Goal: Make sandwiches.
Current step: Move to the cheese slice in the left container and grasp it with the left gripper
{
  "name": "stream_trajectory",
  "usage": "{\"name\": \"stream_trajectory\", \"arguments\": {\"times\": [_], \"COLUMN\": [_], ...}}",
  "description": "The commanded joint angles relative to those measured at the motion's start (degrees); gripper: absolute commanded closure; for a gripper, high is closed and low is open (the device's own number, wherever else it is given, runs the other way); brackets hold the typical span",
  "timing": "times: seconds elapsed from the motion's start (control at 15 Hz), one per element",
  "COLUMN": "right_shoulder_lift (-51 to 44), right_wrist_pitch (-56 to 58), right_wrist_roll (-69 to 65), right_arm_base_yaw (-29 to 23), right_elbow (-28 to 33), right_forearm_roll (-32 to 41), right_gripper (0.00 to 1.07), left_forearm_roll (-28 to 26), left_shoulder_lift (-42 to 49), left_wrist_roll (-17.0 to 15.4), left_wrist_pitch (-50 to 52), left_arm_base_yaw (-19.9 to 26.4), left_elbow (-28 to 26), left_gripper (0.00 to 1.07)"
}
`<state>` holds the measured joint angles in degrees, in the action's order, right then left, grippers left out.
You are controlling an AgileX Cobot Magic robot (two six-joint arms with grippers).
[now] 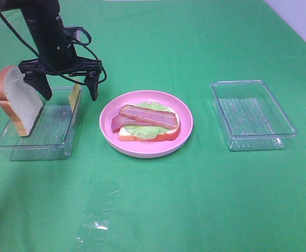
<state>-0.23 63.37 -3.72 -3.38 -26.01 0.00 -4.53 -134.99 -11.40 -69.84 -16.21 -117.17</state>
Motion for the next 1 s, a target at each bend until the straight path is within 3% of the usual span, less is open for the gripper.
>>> {"name": "stream_trajectory", "arguments": {"times": [0.07,0.33,0.47,0.6,0.87,1.0], "right_shoulder_lift": [-1.49,-1.49,-1.49,-1.49,-1.49,-1.49], "right_wrist_pitch": [-0.34,-0.34,-0.34,-0.34,-0.34,-0.34], "right_wrist_roll": [0.40,0.40,0.40,0.40,0.40,0.40], "right_arm_base_yaw": [0.34,0.34,0.34,0.34,0.34,0.34], "right_elbow": [0.06,0.06,0.06,0.06,0.06,0.06], "right_forearm_roll": [0.00,0.00,0.00,0.00,0.00,0.00], "right_gripper": [0.09,0.09,0.09,0.09,0.09,0.09], "left_forearm_roll": [-0.34,-0.23,0.17,-0.46,-2.12,-2.18], "left_shoulder_lift": [-0.74,-1.03,-1.03,-1.03,-1.03,-1.03], "left_wrist_roll": [-0.52,-0.29,-0.11,-0.34,-0.40,-0.40], "left_wrist_pitch": [-2.75,-3.04,-2.01,-1.55,-1.43,-0.57], "left_arm_base_yaw": [-0.34,-0.34,-0.34,-0.34,-0.34,-0.34], "left_elbow": [-0.40,-0.40,-0.40,-0.40,-0.40,-0.40], "left_gripper": [0.19,0.40,0.57,0.63,0.63,0.76]}}
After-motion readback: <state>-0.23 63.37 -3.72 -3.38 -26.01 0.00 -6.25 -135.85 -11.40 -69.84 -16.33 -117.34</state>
